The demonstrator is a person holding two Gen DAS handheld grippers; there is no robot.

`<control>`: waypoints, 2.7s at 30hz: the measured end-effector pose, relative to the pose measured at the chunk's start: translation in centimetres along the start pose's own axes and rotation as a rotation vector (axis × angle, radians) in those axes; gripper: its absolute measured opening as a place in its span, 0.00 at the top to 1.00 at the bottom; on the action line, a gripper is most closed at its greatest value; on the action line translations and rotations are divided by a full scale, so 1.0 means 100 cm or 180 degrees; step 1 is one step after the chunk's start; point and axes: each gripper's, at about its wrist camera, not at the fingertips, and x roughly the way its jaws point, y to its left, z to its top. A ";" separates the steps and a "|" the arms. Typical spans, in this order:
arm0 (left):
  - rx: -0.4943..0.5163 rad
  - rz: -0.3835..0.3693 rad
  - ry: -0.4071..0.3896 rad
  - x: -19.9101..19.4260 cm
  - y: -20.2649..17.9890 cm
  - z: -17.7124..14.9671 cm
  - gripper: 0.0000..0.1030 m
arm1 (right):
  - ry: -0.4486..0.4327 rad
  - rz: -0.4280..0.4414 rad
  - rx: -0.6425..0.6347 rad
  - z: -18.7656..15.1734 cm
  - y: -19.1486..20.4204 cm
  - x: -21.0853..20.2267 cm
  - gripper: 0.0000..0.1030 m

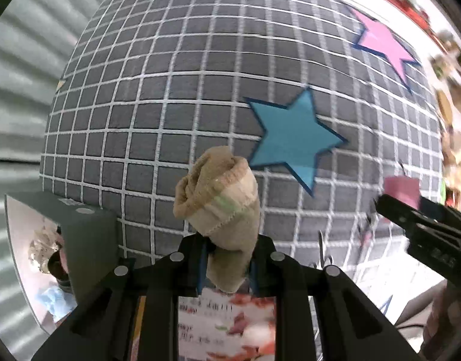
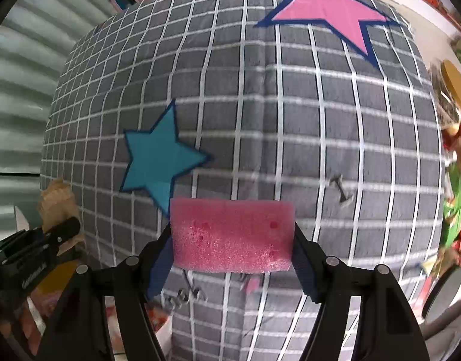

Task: Organize soft objects
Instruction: 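Lift the beige sock and pink sponge and carry both over the white box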

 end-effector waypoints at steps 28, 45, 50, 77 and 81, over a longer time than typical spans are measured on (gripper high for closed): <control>0.0566 -0.0266 -0.0440 -0.079 0.069 -0.107 0.77 | -0.0294 0.0003 -0.0159 -0.082 0.125 -0.062 0.31; 0.0146 -0.0312 -0.0704 -0.120 0.170 -0.154 0.77 | -0.0395 0.0069 -0.0700 -0.116 0.241 -0.083 0.31; -0.0022 -0.0303 -0.0738 -0.122 0.199 -0.163 0.77 | -0.0384 0.0057 -0.0874 -0.119 0.271 -0.082 0.31; -0.0615 -0.0274 -0.0664 -0.103 0.294 -0.211 0.77 | -0.0188 0.0008 -0.1628 -0.144 0.385 -0.057 0.31; -0.0681 -0.0262 -0.0628 -0.098 0.302 -0.217 0.77 | -0.0164 0.0009 -0.1718 -0.149 0.396 -0.053 0.31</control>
